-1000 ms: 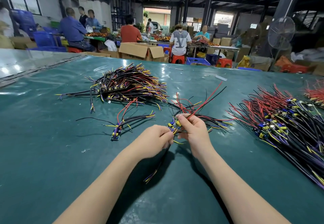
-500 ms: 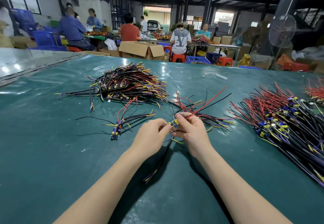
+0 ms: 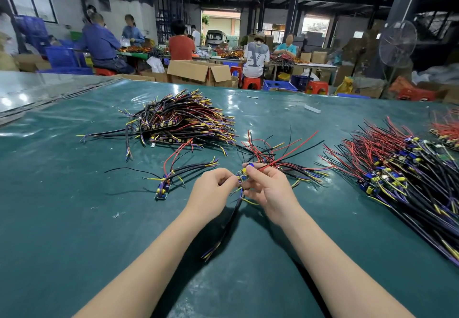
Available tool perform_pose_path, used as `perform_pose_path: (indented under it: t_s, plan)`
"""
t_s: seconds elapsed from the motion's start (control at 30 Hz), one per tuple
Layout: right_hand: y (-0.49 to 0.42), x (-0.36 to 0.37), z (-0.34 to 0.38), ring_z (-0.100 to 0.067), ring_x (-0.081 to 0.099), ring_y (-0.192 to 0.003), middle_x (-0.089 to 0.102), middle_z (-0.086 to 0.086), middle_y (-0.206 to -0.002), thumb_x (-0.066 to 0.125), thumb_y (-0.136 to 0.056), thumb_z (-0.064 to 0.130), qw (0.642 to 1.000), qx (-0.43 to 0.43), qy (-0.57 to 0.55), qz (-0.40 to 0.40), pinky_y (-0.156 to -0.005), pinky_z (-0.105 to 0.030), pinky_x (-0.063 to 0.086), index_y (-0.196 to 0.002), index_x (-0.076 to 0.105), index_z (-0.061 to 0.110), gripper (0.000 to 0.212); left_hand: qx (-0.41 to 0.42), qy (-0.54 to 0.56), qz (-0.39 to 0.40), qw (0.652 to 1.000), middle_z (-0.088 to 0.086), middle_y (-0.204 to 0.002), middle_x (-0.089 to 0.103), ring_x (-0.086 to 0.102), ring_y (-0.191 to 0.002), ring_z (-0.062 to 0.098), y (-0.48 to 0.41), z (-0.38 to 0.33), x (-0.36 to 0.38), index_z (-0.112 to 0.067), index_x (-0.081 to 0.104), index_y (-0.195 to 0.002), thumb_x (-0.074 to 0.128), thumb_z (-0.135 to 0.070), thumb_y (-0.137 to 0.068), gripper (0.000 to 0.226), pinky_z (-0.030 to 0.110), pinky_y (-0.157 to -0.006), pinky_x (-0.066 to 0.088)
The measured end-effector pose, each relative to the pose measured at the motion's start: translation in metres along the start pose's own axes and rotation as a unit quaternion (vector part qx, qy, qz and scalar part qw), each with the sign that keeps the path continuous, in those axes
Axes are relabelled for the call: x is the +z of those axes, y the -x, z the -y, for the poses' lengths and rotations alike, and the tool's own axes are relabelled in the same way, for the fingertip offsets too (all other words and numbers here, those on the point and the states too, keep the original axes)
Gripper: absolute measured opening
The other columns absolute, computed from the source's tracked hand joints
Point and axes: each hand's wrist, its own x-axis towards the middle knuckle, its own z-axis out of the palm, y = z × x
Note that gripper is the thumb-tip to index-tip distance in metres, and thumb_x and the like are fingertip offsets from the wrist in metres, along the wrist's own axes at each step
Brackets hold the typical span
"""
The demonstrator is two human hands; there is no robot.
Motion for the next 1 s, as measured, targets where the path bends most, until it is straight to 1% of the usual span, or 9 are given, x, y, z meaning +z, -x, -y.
perform_pose_path:
  t_s: [0.1,0.2,0.27,0.37,0.43,0.57,0.7,0.87,1.0]
  plan:
    - [-0.001,-0.003,-0.002,-0.004,0.05,-0.043,0.056,0.002,-0.058,0.06,-0.085,0.006,0.999,0.024,0.037,0.012,-0.046,-0.017,0.046,-0.073,0.056,0.012,0.014,0.01,0.0,-0.012,1.0,0.018,-0.075,0.064,0.049,-0.069,0.016,-0.001,0.003,-0.001,-0.019,0.061,-0.065,0.055,-0.012,-0.088,0.025,0.031,-0.069,0.038]
    - [-0.001,-0.003,-0.002,-0.007,0.055,-0.047,0.055,-0.003,-0.059,0.058,-0.086,0.001,0.999,0.014,0.049,0.011,-0.047,-0.017,0.047,-0.072,0.053,0.009,0.017,-0.005,-0.021,0.028,0.999,-0.005,-0.05,0.047,0.038,-0.05,0.005,-0.001,0.002,-0.002,-0.026,0.064,-0.063,0.052,-0.017,-0.09,0.032,0.023,-0.052,0.03]
    - [-0.001,-0.003,-0.001,-0.01,0.062,-0.051,0.052,-0.003,-0.056,0.057,-0.087,0.0,0.999,-0.006,0.042,0.01,-0.048,-0.017,0.049,-0.071,0.049,0.009,0.02,-0.075,0.066,0.087,0.991,-0.009,-0.048,0.034,0.026,-0.04,0.005,-0.001,-0.001,-0.006,-0.025,0.067,-0.058,0.046,-0.021,-0.095,0.043,0.02,-0.041,0.021]
    - [0.0,-0.001,-0.001,-0.003,0.057,-0.047,0.051,0.001,-0.057,0.059,-0.085,0.002,0.999,-0.019,0.05,0.012,-0.045,-0.014,0.043,-0.069,0.049,0.013,0.022,-0.22,0.28,0.148,0.923,-0.01,-0.045,0.036,0.021,-0.033,0.0,-0.004,-0.002,-0.014,-0.016,0.072,-0.056,0.041,-0.027,-0.097,0.052,0.01,-0.03,0.012]
    - [0.0,0.001,-0.001,-0.002,0.05,-0.045,0.051,0.005,-0.054,0.059,-0.084,0.001,0.998,-0.029,0.057,0.01,-0.045,-0.014,0.04,-0.072,0.051,0.013,0.019,-0.25,0.299,0.162,0.906,-0.011,-0.042,0.034,0.021,-0.031,0.0,-0.004,-0.002,-0.017,-0.013,0.07,-0.058,0.044,-0.028,-0.095,0.047,0.009,-0.028,0.012]
    - [0.0,0.0,-0.001,-0.005,0.042,-0.045,0.047,0.004,-0.05,0.058,-0.083,-0.004,0.996,-0.063,0.062,0.014,-0.048,-0.018,0.037,-0.068,0.054,0.01,0.021,-0.208,0.211,0.184,0.937,-0.013,-0.041,0.027,0.018,-0.032,-0.001,0.0,-0.005,-0.012,-0.015,0.055,-0.067,0.046,-0.024,-0.095,0.031,0.009,-0.03,0.011]
    - [0.0,-0.001,-0.002,-0.004,0.046,-0.042,0.048,0.005,-0.047,0.056,-0.085,-0.004,0.998,-0.062,0.032,0.01,-0.046,-0.016,0.044,-0.063,0.052,0.01,0.026,-0.173,0.207,0.161,0.949,-0.013,-0.043,0.034,0.021,-0.035,0.0,0.002,-0.005,-0.005,-0.014,0.059,-0.069,0.048,-0.02,-0.095,0.029,0.01,-0.033,0.015]
    - [0.001,0.003,0.0,-0.007,0.062,-0.05,0.064,0.002,-0.053,0.053,-0.09,0.01,0.999,0.0,-0.032,-0.015,-0.046,-0.013,0.045,-0.073,0.054,0.012,0.017,-0.092,0.21,0.092,0.969,-0.01,-0.045,0.051,0.032,-0.034,-0.001,0.001,-0.005,-0.008,-0.013,0.062,-0.072,0.048,-0.005,-0.094,0.027,0.009,-0.034,0.023]
    - [0.005,0.008,-0.007,-0.003,0.062,-0.053,0.068,0.007,-0.058,0.053,-0.091,0.021,0.999,0.043,0.027,0.008,-0.051,-0.012,0.045,-0.072,0.061,0.014,0.021,-0.113,0.233,0.049,0.965,-0.01,-0.049,0.055,0.039,-0.036,-0.002,0.001,-0.004,-0.009,-0.013,0.064,-0.073,0.05,-0.009,-0.094,0.025,0.009,-0.035,0.029]
